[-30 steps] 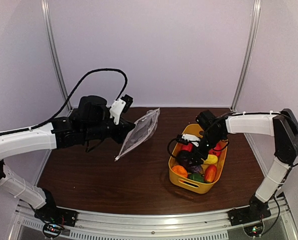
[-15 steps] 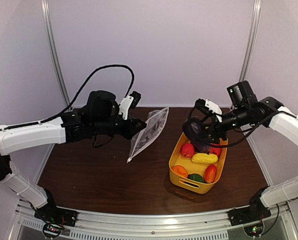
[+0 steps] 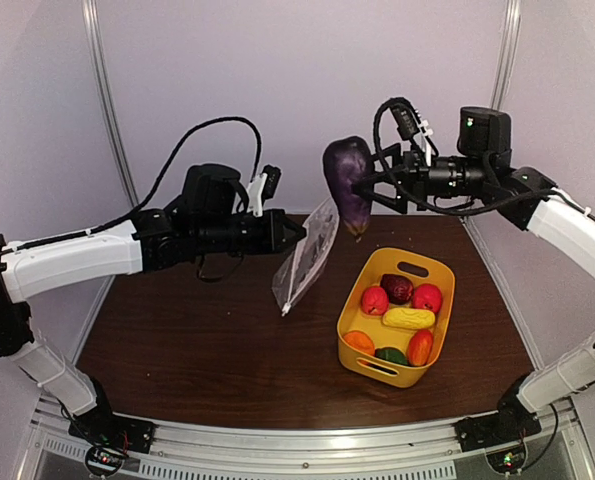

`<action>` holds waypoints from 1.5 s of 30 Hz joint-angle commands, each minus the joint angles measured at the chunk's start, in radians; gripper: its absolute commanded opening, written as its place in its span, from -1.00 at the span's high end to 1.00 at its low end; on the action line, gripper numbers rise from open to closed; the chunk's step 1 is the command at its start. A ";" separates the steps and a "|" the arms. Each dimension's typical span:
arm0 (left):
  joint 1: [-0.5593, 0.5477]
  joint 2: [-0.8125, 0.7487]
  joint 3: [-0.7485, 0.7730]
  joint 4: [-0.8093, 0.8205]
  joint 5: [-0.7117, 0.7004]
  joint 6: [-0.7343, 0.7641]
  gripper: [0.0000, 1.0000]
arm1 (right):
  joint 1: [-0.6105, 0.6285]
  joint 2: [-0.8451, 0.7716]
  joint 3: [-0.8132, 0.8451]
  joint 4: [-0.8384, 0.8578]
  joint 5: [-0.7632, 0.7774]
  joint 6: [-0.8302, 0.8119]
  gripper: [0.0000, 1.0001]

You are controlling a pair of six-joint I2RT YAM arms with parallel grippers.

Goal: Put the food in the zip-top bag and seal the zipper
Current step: Place the fake vegetable in the zipper food storage bag.

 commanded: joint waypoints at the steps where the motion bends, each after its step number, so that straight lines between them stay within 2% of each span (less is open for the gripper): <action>1: 0.003 0.014 0.040 0.046 0.030 -0.096 1.00 | 0.051 0.059 0.052 0.176 -0.046 0.129 0.34; 12: 0.002 -0.034 0.070 0.026 0.063 -0.157 1.00 | 0.116 0.146 0.103 0.149 0.071 -0.087 0.27; 21: 0.002 -0.107 0.065 -0.016 0.034 -0.160 1.00 | 0.120 0.174 0.076 0.172 0.104 -0.133 0.28; 31: 0.001 -0.165 0.041 -0.030 -0.001 -0.155 1.00 | 0.127 0.149 0.010 0.125 0.190 -0.230 0.28; 39: 0.001 -0.209 -0.009 -0.002 -0.052 -0.153 1.00 | 0.147 0.122 -0.040 0.074 0.265 -0.285 0.20; 45: 0.002 -0.207 -0.005 0.002 -0.065 -0.136 1.00 | 0.172 0.124 -0.023 -0.003 0.331 -0.335 0.01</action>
